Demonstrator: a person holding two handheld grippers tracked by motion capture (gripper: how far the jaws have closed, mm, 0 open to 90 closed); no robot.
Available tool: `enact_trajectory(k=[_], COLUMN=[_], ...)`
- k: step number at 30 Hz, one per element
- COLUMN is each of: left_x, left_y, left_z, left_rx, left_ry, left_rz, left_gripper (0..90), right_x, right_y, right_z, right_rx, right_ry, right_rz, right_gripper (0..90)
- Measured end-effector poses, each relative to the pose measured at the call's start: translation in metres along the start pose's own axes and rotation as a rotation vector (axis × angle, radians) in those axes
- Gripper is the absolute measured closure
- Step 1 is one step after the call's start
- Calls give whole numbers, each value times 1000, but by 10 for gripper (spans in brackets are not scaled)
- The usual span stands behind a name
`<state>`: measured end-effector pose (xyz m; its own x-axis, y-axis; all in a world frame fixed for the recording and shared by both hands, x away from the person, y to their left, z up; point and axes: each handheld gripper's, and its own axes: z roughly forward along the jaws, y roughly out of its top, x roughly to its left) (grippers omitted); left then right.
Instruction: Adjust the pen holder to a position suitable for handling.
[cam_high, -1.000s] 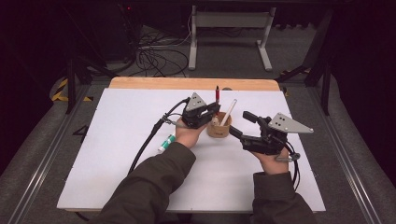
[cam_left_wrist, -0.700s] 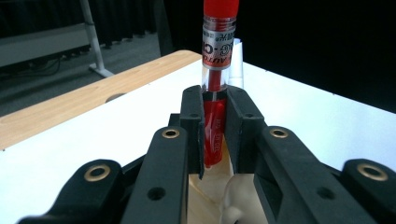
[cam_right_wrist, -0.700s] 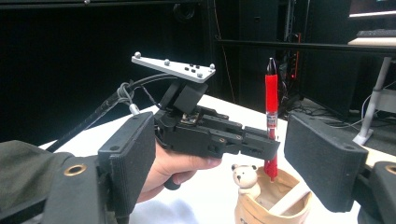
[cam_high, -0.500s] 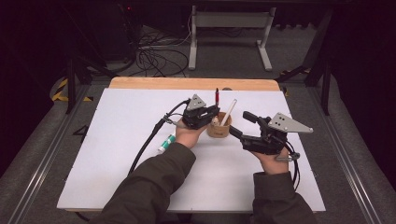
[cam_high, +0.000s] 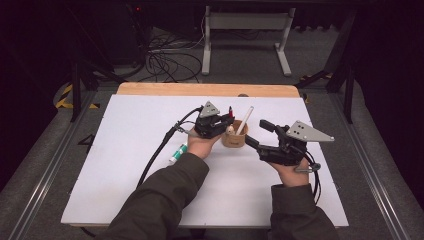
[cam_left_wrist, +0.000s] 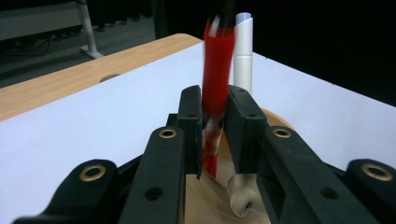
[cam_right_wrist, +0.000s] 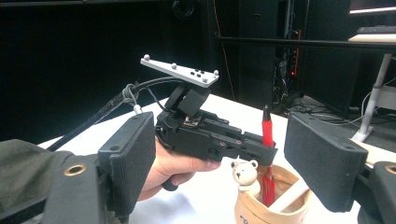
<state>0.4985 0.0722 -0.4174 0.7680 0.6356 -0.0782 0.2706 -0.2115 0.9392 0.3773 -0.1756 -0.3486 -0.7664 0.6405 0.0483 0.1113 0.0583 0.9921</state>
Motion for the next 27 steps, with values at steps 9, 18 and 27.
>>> enact_trajectory(k=[9, 18, 27], left_x=[0, -1, -3], left_y=[3, 7, 11], left_z=[-4, -12, -23], left_rx=[-3, -6, -34], left_ry=[29, 38, 53], left_rz=[25, 51, 63], left_gripper=[681, 574, 492], right_x=[0, 1, 1], right_y=[0, 0, 0], right_z=[0, 1, 2], right_rx=[1, 4, 2], right_ry=[-1, 2, 3], right_rz=[-1, -5, -6], right_gripper=[259, 259, 259])
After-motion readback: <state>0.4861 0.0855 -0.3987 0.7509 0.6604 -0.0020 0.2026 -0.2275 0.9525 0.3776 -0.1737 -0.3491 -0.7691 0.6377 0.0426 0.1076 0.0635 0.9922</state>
